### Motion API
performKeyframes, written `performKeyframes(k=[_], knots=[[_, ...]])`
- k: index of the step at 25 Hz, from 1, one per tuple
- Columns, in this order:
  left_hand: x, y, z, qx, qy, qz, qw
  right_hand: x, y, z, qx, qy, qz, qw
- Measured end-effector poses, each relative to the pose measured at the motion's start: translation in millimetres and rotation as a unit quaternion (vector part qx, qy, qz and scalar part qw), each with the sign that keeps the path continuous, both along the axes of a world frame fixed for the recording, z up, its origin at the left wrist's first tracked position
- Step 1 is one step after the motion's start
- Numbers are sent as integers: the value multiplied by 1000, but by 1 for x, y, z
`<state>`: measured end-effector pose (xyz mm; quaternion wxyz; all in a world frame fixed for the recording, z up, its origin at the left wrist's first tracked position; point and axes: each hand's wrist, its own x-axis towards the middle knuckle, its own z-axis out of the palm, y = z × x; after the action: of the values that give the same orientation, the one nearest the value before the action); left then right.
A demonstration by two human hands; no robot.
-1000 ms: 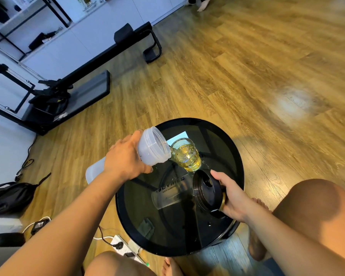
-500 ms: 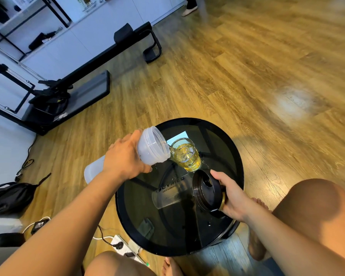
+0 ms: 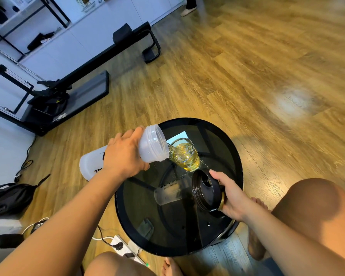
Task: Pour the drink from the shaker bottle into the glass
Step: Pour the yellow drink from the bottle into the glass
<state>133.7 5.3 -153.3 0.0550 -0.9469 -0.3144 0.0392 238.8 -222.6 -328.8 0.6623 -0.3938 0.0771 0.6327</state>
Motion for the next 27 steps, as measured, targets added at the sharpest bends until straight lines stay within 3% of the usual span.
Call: performKeyframes(k=[12,19,27], knots=[[10,-4,-1,120,14,-102,987,0,-2,2,-4,-4,-3,1000],[9,-9,-1,249,10,-232,940,0,-1,4,-13,-6,-7,1000],[8,-6,5,264,19,-242,933,0,-2,7,-19,-6,-4,1000]])
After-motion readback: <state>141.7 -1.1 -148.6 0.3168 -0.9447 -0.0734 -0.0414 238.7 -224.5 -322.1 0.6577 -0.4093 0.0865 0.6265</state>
